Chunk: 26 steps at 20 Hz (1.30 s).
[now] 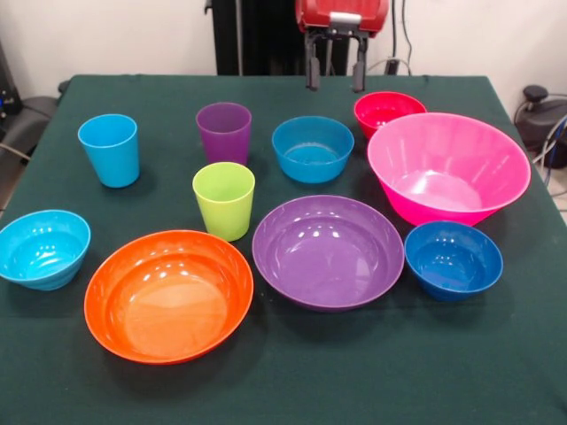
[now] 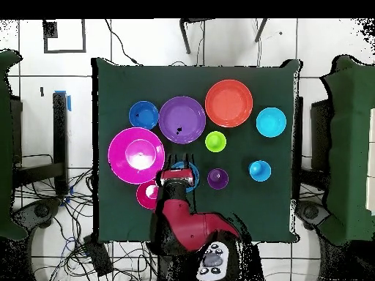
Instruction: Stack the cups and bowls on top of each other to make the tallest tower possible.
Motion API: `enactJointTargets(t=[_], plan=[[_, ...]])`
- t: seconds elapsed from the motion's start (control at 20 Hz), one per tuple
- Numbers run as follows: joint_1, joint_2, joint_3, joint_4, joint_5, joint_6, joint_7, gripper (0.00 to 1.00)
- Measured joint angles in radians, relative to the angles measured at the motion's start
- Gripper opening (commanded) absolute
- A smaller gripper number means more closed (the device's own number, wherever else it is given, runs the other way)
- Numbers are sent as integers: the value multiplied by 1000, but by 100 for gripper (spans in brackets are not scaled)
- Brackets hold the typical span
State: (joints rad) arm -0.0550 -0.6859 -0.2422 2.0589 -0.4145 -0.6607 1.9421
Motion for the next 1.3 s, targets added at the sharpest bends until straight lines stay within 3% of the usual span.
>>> enactJointTargets(t=[0.45,1.3], plan=[[-26,-63,8,-7,-39,15,0,100],[-42,-81,23,-15,-57,15,0,100]])
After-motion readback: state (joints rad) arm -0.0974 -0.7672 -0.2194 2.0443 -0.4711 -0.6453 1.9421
